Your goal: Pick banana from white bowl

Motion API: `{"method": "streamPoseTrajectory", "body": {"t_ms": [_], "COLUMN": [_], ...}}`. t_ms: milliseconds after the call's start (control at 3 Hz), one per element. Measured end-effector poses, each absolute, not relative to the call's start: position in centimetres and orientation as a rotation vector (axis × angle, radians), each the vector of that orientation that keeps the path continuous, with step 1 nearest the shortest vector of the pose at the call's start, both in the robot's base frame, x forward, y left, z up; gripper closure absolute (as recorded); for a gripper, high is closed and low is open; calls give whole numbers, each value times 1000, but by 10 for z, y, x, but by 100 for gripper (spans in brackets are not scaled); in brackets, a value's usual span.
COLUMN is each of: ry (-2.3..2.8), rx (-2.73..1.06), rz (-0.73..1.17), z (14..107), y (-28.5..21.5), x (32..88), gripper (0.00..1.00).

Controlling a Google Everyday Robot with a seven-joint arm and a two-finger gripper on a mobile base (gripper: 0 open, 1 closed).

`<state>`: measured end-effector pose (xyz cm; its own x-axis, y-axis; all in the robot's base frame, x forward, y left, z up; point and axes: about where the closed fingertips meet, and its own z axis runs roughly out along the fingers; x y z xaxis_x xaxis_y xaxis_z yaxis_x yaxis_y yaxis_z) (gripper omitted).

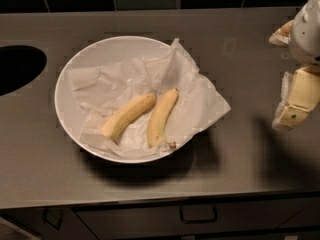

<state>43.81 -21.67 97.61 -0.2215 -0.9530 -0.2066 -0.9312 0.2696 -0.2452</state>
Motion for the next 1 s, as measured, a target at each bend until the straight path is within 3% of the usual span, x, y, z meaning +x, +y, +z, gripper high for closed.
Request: {"method": "streamPoseTrajectory", "body": {"t_ms": [667, 1000], "ry": [2205, 2119], "rx": [-1755, -1884], "rz": [-94, -49], "z": [975, 965], "y": [-208, -174], "x": [445, 461], "gripper": [0, 0]}}
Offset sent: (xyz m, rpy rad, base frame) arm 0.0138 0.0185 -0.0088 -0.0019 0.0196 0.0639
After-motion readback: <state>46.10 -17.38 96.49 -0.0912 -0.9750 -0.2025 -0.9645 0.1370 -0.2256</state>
